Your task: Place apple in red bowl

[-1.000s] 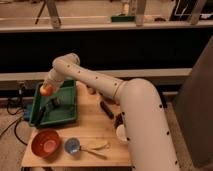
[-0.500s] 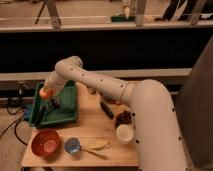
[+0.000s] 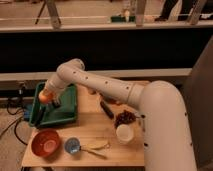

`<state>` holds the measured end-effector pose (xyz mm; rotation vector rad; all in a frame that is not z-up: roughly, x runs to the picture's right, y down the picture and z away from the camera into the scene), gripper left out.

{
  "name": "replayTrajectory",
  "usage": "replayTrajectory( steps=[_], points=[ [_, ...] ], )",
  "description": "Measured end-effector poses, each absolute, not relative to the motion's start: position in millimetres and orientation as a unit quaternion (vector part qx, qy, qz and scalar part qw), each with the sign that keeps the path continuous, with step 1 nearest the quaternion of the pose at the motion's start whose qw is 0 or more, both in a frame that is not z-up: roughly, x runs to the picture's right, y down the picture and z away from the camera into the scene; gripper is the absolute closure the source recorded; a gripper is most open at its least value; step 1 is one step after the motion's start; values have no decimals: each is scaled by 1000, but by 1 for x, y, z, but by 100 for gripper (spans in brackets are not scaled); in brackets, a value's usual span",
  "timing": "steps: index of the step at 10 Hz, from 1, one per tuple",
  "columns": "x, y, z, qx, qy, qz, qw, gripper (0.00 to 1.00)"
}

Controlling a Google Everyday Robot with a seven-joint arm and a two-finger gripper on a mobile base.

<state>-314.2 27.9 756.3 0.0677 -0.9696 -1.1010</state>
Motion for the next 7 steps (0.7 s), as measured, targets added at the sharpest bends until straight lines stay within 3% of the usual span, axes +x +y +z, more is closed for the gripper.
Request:
replayTrajectory(
  steps=[7],
  points=[
    [-299,55,724,28,-456,-498,738,100]
  ],
)
